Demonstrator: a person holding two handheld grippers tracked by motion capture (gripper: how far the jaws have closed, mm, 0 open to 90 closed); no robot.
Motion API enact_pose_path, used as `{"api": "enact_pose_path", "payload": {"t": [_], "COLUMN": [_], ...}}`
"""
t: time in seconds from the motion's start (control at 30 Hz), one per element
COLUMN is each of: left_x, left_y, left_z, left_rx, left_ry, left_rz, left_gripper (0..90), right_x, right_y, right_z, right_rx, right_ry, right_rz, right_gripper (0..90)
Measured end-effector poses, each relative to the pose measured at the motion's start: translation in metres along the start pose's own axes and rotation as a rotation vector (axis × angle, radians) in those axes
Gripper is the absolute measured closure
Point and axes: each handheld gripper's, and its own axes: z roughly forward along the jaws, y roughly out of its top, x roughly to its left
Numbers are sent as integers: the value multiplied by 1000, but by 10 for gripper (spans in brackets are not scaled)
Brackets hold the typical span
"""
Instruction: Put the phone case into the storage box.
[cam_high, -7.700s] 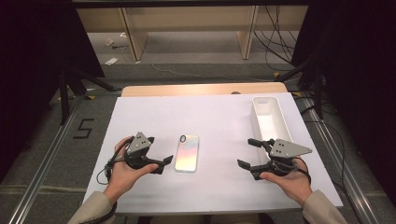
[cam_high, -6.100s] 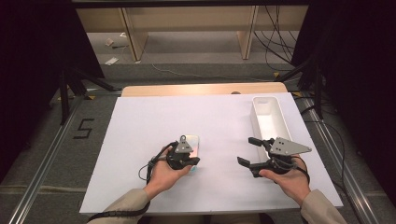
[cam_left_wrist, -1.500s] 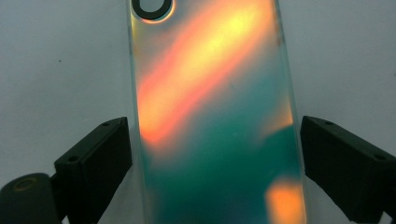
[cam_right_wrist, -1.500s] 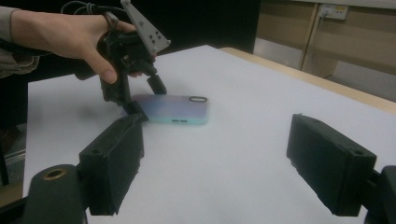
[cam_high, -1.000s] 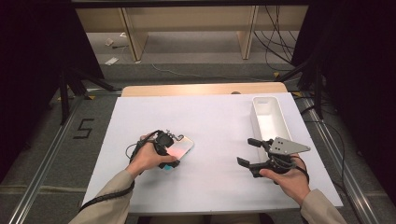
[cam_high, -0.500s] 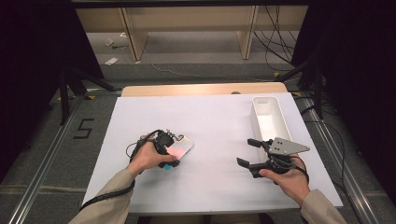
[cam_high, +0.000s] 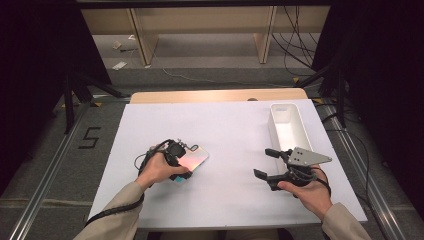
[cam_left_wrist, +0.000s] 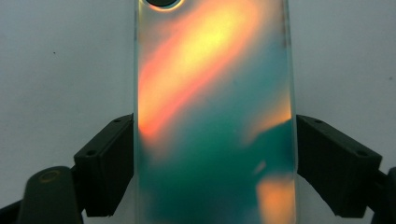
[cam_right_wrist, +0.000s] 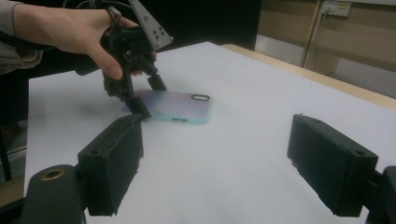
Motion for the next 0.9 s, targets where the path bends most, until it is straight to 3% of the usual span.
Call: {"api": "enact_pose_path", "payload": {"t": [0.7, 0.9], "left_x": [0, -1], "left_y": [-3, -2], "left_z": [-2, -8], "left_rx": [-24, -67], "left_ry": [-1, -3], "left_rz": [-20, -26], "left_gripper": [172, 172], "right_x": [0, 0], "right_y": [0, 1], "right_z": [0, 0], "right_rx": [-1, -5], "right_ry": [1, -3], "right_rz": [0, 2], "right_gripper": [190, 184]}}
